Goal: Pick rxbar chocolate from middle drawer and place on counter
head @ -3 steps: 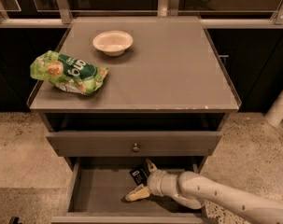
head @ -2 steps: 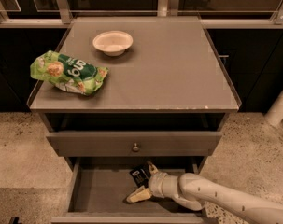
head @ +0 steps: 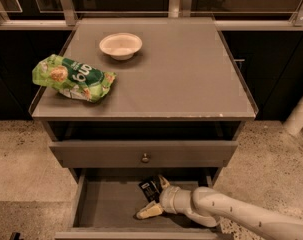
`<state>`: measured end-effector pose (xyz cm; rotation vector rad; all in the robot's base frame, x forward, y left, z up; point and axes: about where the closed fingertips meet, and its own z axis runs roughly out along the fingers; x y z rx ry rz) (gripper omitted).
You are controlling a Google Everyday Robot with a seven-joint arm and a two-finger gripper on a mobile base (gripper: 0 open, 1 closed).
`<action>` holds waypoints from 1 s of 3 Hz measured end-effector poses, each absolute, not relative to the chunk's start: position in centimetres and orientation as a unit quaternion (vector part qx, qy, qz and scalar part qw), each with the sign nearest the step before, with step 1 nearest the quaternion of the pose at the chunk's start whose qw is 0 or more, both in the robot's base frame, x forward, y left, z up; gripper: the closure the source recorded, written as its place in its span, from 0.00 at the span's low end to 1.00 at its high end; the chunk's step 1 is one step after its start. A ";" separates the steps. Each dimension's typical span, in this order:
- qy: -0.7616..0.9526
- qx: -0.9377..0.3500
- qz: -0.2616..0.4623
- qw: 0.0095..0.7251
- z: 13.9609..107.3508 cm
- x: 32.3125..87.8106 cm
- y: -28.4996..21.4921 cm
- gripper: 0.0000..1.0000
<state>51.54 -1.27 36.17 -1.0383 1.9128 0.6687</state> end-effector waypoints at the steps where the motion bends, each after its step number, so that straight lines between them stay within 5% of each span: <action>1: 0.766 -0.411 0.267 0.415 35.6 51.2 -1.5 0.00; 3: 0.765 -0.415 0.250 0.424 34.2 50.3 -2.0 0.00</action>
Offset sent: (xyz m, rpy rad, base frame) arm -0.0138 -0.0129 -0.0209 -0.0345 -0.0177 -0.0278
